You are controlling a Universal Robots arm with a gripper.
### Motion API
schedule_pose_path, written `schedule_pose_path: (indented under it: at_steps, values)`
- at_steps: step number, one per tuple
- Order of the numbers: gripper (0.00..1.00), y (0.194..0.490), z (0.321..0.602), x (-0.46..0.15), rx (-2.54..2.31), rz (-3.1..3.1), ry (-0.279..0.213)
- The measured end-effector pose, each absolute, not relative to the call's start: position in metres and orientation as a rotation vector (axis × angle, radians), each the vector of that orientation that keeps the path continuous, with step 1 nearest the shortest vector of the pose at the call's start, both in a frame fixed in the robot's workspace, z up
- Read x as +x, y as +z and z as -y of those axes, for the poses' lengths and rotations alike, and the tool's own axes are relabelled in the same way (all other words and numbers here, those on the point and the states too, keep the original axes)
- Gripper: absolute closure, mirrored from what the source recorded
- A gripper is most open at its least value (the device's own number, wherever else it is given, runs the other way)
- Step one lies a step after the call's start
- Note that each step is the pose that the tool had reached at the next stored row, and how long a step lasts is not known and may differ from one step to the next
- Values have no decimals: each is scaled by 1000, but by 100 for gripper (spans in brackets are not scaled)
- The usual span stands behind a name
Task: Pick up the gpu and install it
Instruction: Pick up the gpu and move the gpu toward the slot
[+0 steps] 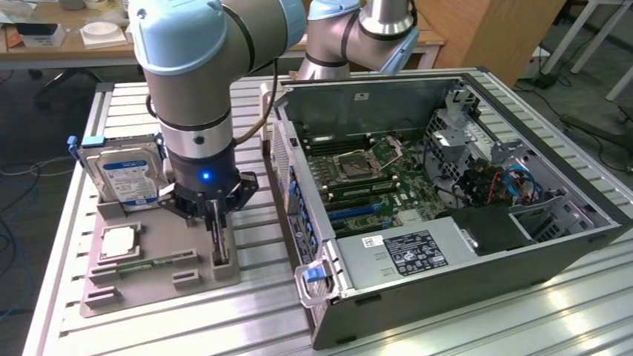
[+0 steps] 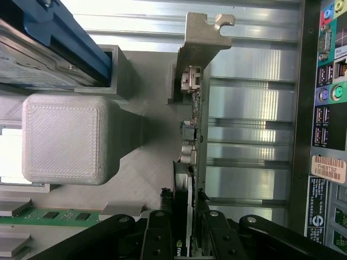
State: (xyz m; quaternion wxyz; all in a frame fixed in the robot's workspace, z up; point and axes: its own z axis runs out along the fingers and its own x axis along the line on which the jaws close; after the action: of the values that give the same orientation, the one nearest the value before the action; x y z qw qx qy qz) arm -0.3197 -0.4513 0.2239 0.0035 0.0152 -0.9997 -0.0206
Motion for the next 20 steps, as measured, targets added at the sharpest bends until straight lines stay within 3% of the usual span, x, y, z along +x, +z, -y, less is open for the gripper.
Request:
schedule_pose_path:
  at_steps: [20]
  values:
    - [73, 239, 451, -320, 48, 3134, -65]
